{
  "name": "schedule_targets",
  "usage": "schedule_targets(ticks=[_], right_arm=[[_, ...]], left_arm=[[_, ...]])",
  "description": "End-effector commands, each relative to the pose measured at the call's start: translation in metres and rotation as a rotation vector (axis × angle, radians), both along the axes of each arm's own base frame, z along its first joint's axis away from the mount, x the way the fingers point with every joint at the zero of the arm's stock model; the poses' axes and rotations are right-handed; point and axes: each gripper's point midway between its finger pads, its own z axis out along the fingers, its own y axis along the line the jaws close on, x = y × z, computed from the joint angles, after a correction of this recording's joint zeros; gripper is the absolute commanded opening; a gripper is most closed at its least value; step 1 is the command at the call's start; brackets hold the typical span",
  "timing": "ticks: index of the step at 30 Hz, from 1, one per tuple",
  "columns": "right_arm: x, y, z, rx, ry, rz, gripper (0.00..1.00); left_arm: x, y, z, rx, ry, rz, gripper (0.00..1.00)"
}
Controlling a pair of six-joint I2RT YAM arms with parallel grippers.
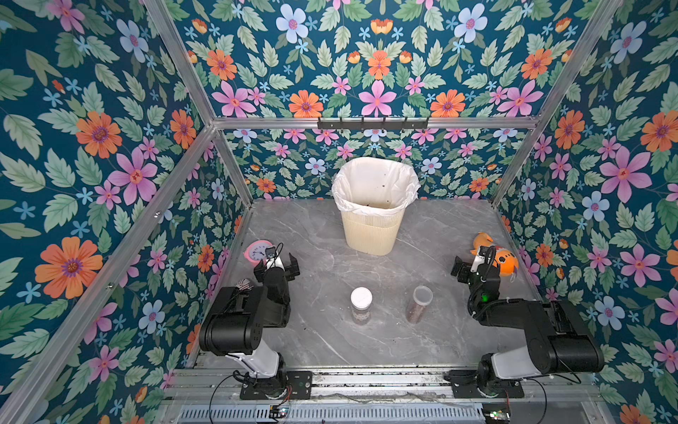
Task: Empty the moldy dried flower tea in the jars
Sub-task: Pick up the jar from the center of the board.
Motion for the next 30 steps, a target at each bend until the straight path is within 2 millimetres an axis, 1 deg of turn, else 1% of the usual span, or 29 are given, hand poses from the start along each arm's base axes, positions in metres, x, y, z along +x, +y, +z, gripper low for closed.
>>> schedule_targets(ticks=[1, 2, 4, 6, 8, 10, 13, 16, 18, 20, 24, 26, 29, 30], right_arm=[[0.002, -0.001, 0.008, -0.008, -0.033, -0.005, 0.99], [0.002, -0.003, 0.01, -0.015, -0.042, -0.013, 0.99], [0.0, -0.002, 0.017, -0.008, -0.042, -0.014, 0.99], [0.0, 0.002, 0.026, -0.004, -0.026, 0.014, 0.99], [-0.001, 0.009, 0.041, -0.005, -0.01, 0.058, 0.99], [-0.002, 0.016, 0.06, 0.028, -0.002, 0.087, 0.99], [-0.003, 0.035, 0.088, 0.135, 0.043, 0.164, 0.99], [-0.007, 0.053, 0.107, 0.261, 0.151, 0.213, 0.99], [-0.016, 0.067, 0.115, 0.317, 0.24, 0.256, 0.99], [-0.028, 0.087, 0.124, 0.36, 0.301, 0.327, 0.99], [-0.057, 0.119, 0.138, 0.425, 0.397, 0.415, 0.99], [-0.073, 0.133, 0.139, 0.439, 0.467, 0.445, 0.99], [-0.094, 0.153, 0.135, 0.387, 0.554, 0.483, 0.99], [-0.101, 0.158, 0.133, 0.358, 0.577, 0.488, 0.99]], left_arm=[[0.001, 0.001, 0.007, -0.007, -0.03, 0.005, 1.0], [0.0, 0.0, 0.009, -0.005, -0.037, 0.002, 0.99], [0.0, -0.002, 0.018, 0.0, -0.059, -0.014, 0.99], [0.001, -0.003, 0.025, 0.002, -0.039, -0.018, 0.99], [0.008, -0.004, 0.036, -0.001, -0.004, -0.021, 0.99], [0.015, -0.006, 0.052, -0.022, 0.005, -0.029, 0.99], [0.028, -0.02, 0.077, -0.113, 0.015, -0.092, 0.99], [0.039, -0.047, 0.095, -0.202, 0.042, -0.2, 0.99], [0.04, -0.064, 0.107, -0.221, 0.035, -0.248, 0.99], [0.041, -0.082, 0.116, -0.239, 0.043, -0.303, 0.99], [0.038, -0.114, 0.126, -0.27, 0.056, -0.378, 0.99], [0.033, -0.132, 0.128, -0.278, 0.063, -0.415, 0.99], [0.024, -0.15, 0.127, -0.286, 0.067, -0.443, 0.99], [0.023, -0.153, 0.126, -0.29, 0.07, -0.448, 0.99]])
